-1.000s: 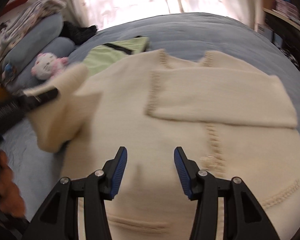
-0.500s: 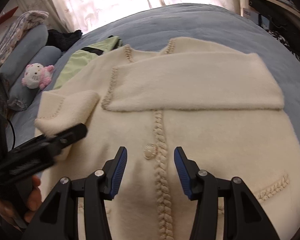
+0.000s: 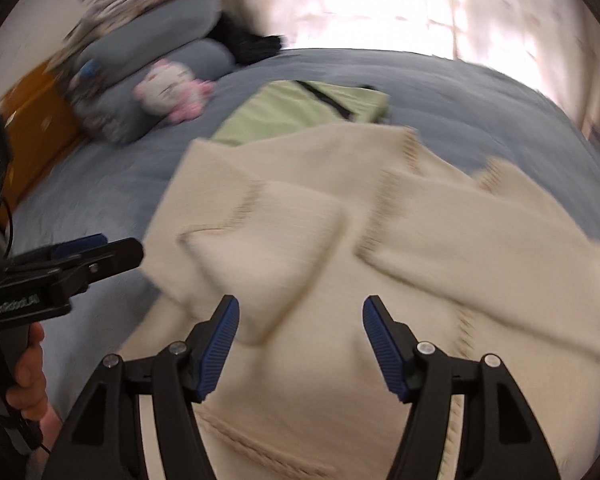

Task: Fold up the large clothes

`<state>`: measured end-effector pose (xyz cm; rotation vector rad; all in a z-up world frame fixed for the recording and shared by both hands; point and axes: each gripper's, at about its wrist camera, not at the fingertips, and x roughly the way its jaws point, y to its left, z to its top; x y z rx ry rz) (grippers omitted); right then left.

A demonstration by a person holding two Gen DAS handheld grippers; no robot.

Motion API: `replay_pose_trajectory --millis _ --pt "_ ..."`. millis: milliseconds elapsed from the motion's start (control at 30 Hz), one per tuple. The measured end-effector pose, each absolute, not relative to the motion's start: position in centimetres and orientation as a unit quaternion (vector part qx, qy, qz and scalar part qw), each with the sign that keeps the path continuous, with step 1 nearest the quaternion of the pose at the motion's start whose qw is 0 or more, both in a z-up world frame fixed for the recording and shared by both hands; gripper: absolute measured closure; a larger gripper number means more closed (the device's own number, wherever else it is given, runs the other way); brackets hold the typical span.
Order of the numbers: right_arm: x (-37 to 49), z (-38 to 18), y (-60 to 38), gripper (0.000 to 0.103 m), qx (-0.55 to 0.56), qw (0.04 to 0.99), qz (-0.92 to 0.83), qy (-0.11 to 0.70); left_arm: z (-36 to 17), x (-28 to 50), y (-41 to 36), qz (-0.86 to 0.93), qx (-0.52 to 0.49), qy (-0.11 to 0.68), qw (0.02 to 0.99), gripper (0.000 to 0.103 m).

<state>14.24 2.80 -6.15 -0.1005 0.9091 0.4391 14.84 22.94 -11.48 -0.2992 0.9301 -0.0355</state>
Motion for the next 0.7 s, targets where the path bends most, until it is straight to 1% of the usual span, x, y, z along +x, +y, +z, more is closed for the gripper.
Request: replay_pose_trajectory --millis 267,400,433,467,500,567,700 --pt "15.1 -7.7 11.1 0.038 -0.189 0.858 0.226 0.421 -13.9 14.1 26.6 0.008 -0.171 0.461 0.871 0.021" --pt "16.9 -10.0 13.9 0.039 -0.291 0.844 0.167 0.418 -14.4 14.4 27.2 0.003 -0.176 0.464 0.868 0.021" --pt "17.4 -10.5 14.0 0.055 -0.305 0.842 0.153 0.418 -14.5 14.3 27.3 0.003 -0.176 0.464 0.868 0.021" --pt "18.2 -10.8 13.8 0.087 -0.309 0.838 0.148 0.425 -14.4 14.4 27.2 0.001 -0.174 0.464 0.868 0.021" --pt "18.9 -10.7 13.4 0.096 -0.3 0.831 0.157 0.442 -14.3 14.5 27.2 -0.003 -0.17 0.462 0.87 0.021" --pt "19.8 -9.1 12.3 0.095 -0.278 0.838 0.165 0.44 -14.2 14.5 27.0 -0.009 -0.16 0.459 0.874 0.021" --pt "21.0 -2.9 8.9 0.096 -0.211 0.876 0.17 0.4 -14.4 14.6 25.8 -0.027 -0.138 0.459 0.877 0.021"
